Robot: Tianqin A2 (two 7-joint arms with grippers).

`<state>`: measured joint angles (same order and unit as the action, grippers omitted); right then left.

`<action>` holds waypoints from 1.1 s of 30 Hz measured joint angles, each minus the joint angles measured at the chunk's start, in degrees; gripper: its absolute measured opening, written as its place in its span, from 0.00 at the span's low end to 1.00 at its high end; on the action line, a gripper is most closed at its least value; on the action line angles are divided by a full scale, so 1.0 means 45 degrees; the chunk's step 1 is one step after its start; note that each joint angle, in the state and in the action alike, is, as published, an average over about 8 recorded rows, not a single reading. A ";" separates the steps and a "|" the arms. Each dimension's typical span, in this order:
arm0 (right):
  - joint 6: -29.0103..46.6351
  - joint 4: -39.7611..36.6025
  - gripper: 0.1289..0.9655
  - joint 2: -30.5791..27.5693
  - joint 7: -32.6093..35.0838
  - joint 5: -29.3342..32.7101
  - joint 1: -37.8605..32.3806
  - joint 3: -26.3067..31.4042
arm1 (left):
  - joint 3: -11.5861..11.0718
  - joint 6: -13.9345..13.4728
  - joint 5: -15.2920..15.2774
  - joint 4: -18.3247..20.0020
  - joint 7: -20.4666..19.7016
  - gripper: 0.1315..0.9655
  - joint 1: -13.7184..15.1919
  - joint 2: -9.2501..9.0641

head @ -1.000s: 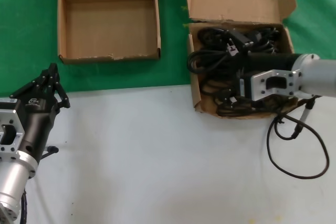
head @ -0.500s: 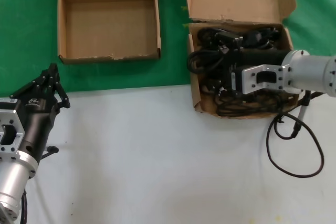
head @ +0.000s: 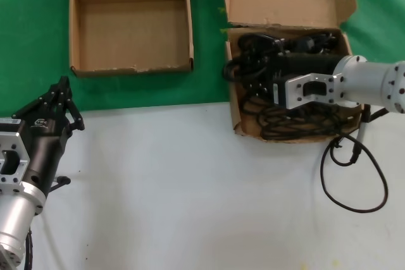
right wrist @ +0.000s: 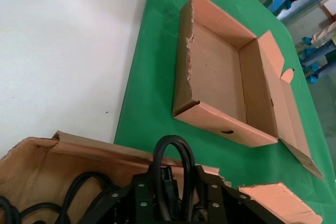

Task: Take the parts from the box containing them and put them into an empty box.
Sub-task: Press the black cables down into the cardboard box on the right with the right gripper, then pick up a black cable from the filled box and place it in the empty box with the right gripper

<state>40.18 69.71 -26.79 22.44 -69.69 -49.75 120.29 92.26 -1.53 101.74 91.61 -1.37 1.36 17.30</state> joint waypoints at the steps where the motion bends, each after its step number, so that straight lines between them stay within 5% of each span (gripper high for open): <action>1: -0.0029 -0.0020 0.30 0.0022 0.0016 0.0006 -0.0008 0.0007 | 0.0000 0.0000 0.0000 0.0000 0.0000 0.02 0.0000 0.0000; 12: -0.0053 0.0631 0.17 -0.0210 -0.0547 0.0110 -0.0059 -0.0240 | 0.0000 0.0000 0.0000 0.0000 0.0000 0.02 0.0000 0.0000; 22: 0.0463 0.3217 0.11 -0.0571 -0.2857 0.0995 -0.0231 -0.0897 | 0.0000 0.0000 0.0000 0.0000 0.0000 0.02 0.0000 0.0000; 33: 0.0548 0.3958 0.11 0.1199 -0.4046 0.1994 -0.0815 -0.0420 | 0.0000 0.0000 0.0000 0.0000 0.0000 0.02 0.0000 0.0000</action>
<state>42.64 87.52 -21.39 4.23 -60.72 -53.42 118.40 92.26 -1.53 101.74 91.61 -1.37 1.36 17.30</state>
